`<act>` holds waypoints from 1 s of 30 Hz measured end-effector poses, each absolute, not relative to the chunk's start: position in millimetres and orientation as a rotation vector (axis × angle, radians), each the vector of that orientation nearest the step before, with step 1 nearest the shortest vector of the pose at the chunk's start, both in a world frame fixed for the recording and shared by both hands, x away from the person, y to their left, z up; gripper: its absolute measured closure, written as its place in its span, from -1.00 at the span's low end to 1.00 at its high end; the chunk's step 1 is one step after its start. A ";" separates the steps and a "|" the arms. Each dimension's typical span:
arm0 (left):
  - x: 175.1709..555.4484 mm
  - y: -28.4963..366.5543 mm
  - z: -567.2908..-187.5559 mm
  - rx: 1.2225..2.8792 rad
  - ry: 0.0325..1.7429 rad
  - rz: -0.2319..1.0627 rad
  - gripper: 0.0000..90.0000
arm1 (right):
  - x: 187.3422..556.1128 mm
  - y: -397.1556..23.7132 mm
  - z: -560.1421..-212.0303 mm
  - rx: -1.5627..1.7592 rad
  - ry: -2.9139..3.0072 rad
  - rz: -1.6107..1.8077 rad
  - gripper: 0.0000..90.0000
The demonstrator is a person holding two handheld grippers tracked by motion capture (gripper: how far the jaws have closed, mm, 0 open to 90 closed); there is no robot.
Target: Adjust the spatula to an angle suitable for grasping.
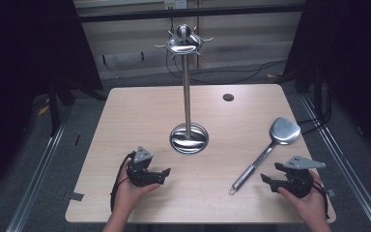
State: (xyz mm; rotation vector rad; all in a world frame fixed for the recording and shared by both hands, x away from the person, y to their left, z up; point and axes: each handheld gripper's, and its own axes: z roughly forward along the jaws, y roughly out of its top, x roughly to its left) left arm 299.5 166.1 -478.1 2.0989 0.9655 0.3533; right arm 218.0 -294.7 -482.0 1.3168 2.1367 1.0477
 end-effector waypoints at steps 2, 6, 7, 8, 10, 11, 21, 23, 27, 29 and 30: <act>299.2 165.9 -478.1 2.112 0.960 0.369 -0.66 | 218.4 -295.1 -482.4 1.318 2.141 1.055 -0.18; 297.9 166.4 -477.3 2.125 0.958 0.392 -0.65 | 219.7 -293.0 -481.7 1.296 2.164 1.049 0.12; 297.6 166.4 -476.9 2.123 0.955 0.397 -0.64 | 220.2 -292.3 -481.5 1.290 2.167 1.044 0.21; 297.7 167.0 -476.5 2.125 0.951 0.395 -0.64 | 220.9 -291.6 -481.0 1.283 2.169 1.036 0.30; 297.4 168.8 -477.0 2.117 0.959 0.387 -0.64 | 223.2 -290.2 -480.2 1.280 2.175 1.048 0.48; 297.5 169.4 -478.3 2.108 0.963 0.382 -0.64 | 224.1 -289.6 -480.3 1.282 2.181 1.052 0.56; 293.4 172.9 -476.8 2.110 0.958 0.390 -0.64 | 239.5 -279.5 -484.3 1.248 2.249 1.017 1.00; 293.8 171.5 -477.7 2.089 0.968 0.391 -0.64 | 243.1 -275.3 -486.4 1.237 2.262 0.985 1.00; 296.7 173.0 -475.6 2.084 0.967 0.393 -0.64 | 249.2 -275.7 -484.8 1.247 2.230 0.977 1.00; 297.2 171.9 -475.6 2.085 0.964 0.401 -0.64 | 253.7 -277.4 -485.1 1.254 2.224 0.961 1.00; 297.6 171.3 -475.9 2.092 0.961 0.396 -0.64 | 256.0 -277.9 -485.7 1.258 2.229 0.953 1.00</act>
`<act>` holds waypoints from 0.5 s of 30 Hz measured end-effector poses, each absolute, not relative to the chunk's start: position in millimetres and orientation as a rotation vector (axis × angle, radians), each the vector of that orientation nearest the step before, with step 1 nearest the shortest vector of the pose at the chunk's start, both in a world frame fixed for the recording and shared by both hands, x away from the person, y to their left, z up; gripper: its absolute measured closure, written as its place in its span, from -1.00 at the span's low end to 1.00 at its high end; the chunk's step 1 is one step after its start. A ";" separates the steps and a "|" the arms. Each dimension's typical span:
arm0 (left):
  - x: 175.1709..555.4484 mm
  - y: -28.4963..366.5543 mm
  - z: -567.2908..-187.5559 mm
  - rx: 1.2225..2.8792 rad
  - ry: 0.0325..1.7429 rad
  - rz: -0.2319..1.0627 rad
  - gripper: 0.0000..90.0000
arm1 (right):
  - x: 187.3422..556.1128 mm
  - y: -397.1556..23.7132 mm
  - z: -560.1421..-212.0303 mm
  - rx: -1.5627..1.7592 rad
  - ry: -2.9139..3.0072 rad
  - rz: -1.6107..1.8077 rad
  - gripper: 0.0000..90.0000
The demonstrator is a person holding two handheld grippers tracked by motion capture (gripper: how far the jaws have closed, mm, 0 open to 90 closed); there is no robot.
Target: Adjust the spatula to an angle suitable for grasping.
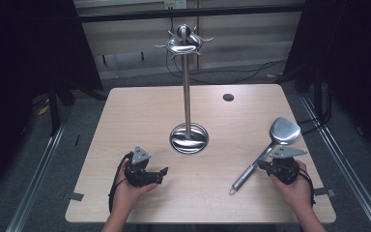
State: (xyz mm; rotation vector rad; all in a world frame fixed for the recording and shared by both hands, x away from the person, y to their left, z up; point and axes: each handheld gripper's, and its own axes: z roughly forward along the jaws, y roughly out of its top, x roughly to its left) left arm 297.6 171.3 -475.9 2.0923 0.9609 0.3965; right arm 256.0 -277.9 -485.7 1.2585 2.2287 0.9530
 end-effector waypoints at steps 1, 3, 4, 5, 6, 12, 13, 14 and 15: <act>297.5 170.9 -476.0 2.093 0.964 0.404 -0.64 | 259.0 -277.3 -486.5 1.264 2.238 0.949 1.00; 297.7 170.8 -477.2 2.075 0.973 0.391 -0.64 | 262.9 -276.7 -487.9 1.251 2.257 0.933 1.00; 297.6 171.5 -477.2 2.081 0.973 0.396 -0.64 | 265.8 -276.3 -489.0 1.243 2.261 0.939 1.00; 297.7 172.3 -476.9 2.080 0.974 0.397 -0.64 | 266.7 -275.9 -489.0 1.247 2.257 0.933 1.00; 297.6 173.0 -476.5 2.085 0.973 0.397 -0.64 | 268.3 -275.4 -489.0 1.242 2.250 0.947 1.00; 295.6 178.7 -476.6 2.059 0.989 0.396 -0.64 | 271.4 -267.0 -488.9 1.234 2.294 0.929 1.00; 294.8 179.6 -476.0 2.061 0.989 0.405 -0.64 | 270.9 -266.1 -489.3 1.245 2.291 0.945 1.00; 294.3 180.7 -475.3 2.059 0.987 0.411 -0.64 | 270.5 -265.9 -489.7 1.248 2.289 0.953 1.00; 294.0 180.7 -475.2 2.042 0.991 0.410 -0.64 | 270.0 -265.6 -489.7 1.253 2.286 0.954 1.00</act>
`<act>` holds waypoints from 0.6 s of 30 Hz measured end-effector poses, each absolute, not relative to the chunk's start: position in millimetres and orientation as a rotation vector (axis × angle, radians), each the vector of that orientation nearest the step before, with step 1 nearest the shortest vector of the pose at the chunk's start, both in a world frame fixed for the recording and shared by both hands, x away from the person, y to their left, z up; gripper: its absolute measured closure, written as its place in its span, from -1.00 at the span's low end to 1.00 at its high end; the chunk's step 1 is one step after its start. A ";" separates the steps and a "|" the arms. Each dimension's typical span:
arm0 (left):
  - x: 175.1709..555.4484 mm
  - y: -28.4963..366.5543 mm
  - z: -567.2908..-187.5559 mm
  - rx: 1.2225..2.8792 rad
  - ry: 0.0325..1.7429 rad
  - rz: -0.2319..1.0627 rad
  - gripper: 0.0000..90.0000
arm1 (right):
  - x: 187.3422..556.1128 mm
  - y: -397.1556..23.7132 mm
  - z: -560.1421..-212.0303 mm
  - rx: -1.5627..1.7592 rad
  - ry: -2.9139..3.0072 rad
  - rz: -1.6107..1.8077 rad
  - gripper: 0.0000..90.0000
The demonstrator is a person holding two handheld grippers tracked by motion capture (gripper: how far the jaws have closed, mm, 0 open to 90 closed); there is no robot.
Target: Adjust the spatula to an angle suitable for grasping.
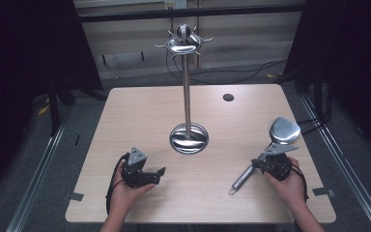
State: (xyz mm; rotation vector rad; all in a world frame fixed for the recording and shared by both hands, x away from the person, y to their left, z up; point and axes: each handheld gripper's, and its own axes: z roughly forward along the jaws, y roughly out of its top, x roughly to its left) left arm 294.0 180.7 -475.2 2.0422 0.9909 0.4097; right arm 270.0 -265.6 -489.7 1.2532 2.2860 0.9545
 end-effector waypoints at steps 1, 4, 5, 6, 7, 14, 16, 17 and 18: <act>293.4 181.6 -474.4 2.047 0.994 0.419 -0.64 | 269.8 -265.1 -489.7 1.261 2.285 0.958 1.00; 292.5 184.0 -473.0 2.030 1.002 0.435 -0.64 | 269.2 -262.1 -488.6 1.278 2.294 0.955 1.00; 292.0 185.3 -471.9 2.039 0.998 0.439 -0.64 | 268.5 -260.7 -489.0 1.275 2.293 0.956 1.00; 291.8 185.1 -471.5 2.035 0.996 0.437 -0.64 | 267.9 -259.4 -489.2 1.278 2.293 0.963 1.00; 292.0 184.9 -471.2 2.036 0.992 0.441 -0.64 | 267.4 -257.7 -489.6 1.284 2.290 0.973 1.00; 293.8 182.6 -471.4 2.019 1.011 0.447 -0.64 | 272.2 -242.2 -491.3 1.303 2.279 1.016 1.00; 293.7 180.7 -471.8 2.027 1.004 0.444 -0.64 | 274.4 -235.7 -491.0 1.308 2.281 1.017 1.00; 293.4 180.1 -472.2 2.031 1.002 0.445 -0.64 | 275.6 -231.2 -490.9 1.316 2.284 1.018 1.00; 293.0 179.7 -472.3 2.040 0.997 0.451 -0.64 | 276.2 -228.2 -491.0 1.322 2.281 1.019 1.00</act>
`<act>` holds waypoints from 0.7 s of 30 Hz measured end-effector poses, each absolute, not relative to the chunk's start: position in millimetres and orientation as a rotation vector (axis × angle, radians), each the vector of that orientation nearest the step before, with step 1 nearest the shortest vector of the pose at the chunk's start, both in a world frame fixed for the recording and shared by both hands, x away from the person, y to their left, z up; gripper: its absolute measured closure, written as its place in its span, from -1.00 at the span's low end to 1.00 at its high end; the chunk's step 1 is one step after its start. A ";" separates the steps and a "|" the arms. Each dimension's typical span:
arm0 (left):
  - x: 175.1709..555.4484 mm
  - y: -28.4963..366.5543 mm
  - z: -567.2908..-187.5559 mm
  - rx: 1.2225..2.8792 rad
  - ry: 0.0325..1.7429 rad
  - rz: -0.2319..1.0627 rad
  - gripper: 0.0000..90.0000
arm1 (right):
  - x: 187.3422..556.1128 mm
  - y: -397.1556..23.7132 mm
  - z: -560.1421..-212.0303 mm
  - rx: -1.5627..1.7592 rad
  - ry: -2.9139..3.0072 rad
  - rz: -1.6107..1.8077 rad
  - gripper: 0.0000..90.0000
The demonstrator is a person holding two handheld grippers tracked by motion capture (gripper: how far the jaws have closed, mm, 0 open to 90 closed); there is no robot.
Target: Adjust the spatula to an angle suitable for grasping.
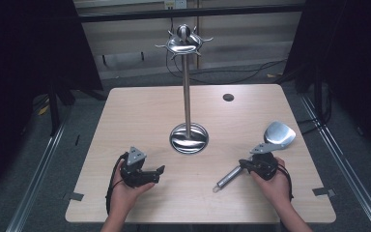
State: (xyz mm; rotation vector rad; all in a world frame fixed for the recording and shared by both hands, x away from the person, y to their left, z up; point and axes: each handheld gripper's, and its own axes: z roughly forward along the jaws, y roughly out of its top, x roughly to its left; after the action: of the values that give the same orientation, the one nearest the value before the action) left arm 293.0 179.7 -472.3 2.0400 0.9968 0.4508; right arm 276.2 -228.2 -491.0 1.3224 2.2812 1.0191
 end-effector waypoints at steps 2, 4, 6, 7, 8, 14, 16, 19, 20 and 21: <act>292.1 180.0 -473.3 2.046 0.994 0.445 -0.64 | 279.2 -220.9 -491.3 1.314 2.280 1.025 1.00; 291.0 181.8 -473.6 2.042 1.000 0.449 -0.64 | 281.5 -213.1 -492.0 1.314 2.271 1.031 1.00; 289.6 184.1 -474.1 2.026 1.013 0.447 -0.64 | 284.1 -205.7 -492.6 1.306 2.276 1.037 1.00; 289.4 186.1 -473.7 2.032 1.011 0.451 -0.64 | 286.0 -202.1 -492.7 1.296 2.279 1.040 1.00; 288.9 187.2 -473.7 2.024 1.016 0.449 -0.64 | 287.8 -198.4 -492.7 1.287 2.280 1.033 1.00; 286.0 191.8 -472.5 2.024 1.029 0.457 -0.64 | 303.7 -179.6 -492.5 1.297 2.272 1.016 1.00; 284.7 192.8 -472.0 2.009 1.039 0.458 -0.64 | 309.5 -175.3 -492.7 1.315 2.259 1.014 1.00; 283.3 195.4 -471.0 2.018 1.028 0.465 -0.64 | 316.9 -170.0 -492.4 1.326 2.259 1.010 1.00; 282.6 196.3 -471.1 2.010 1.040 0.470 -0.64 | 319.5 -169.2 -492.5 1.313 2.264 1.006 1.00; 282.5 197.8 -471.2 2.018 1.036 0.471 -0.64 | 321.5 -168.2 -492.1 1.317 2.268 1.009 1.00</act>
State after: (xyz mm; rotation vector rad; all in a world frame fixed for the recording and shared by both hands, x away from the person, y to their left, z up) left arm 282.5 197.8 -471.2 2.0179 1.0356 0.4711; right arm 321.5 -168.2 -492.1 1.3171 2.2676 1.0085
